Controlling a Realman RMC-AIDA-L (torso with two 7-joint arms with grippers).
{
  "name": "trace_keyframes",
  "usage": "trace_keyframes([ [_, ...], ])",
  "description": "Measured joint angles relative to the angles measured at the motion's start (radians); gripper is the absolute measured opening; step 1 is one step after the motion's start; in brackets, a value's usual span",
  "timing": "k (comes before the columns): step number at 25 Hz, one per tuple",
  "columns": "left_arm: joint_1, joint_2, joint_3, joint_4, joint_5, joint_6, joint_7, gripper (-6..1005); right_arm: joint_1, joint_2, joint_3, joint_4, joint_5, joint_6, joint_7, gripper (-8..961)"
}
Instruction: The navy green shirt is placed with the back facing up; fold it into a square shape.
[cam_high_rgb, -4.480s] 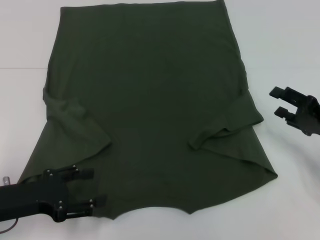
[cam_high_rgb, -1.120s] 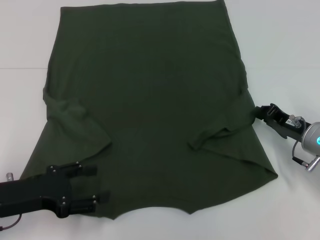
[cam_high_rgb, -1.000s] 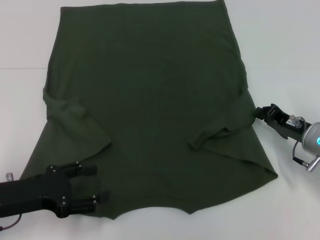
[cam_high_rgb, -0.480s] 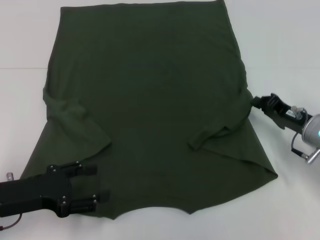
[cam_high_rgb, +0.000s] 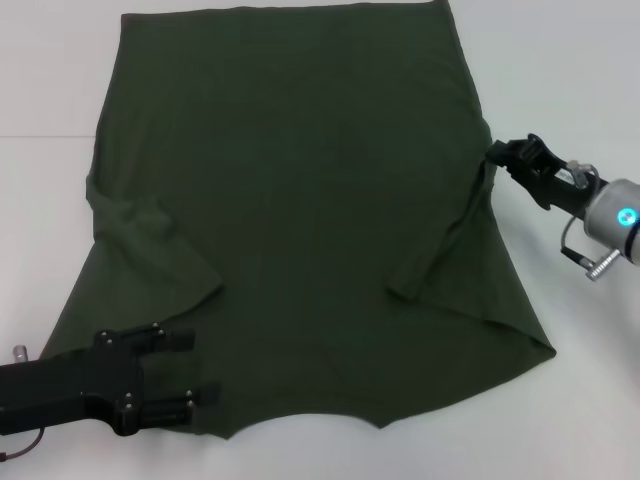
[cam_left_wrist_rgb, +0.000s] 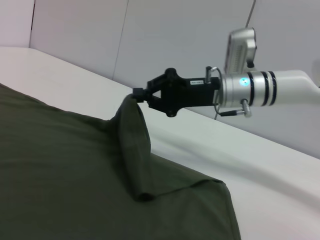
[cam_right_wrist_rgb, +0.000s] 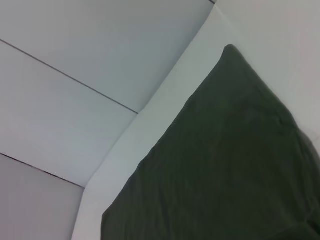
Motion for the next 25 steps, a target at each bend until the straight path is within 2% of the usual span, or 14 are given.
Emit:
trace_keyframes([
  [11,0.004,-0.003,0.004,-0.002,0.001,-0.011,0.002,806,0.079,0.004,-0.005,0.043,0.002,0.120,0.000,36],
  [18,0.008,-0.006,0.007,-0.002,0.001,-0.016,0.004,807,0.097,0.005,-0.007,0.049,0.002,0.105,-0.001,35],
  [25,0.010,-0.009,0.005,-0.009,0.001,-0.022,0.005,807,0.099,0.005,0.002,0.046,0.022,0.005,-0.057,270],
])
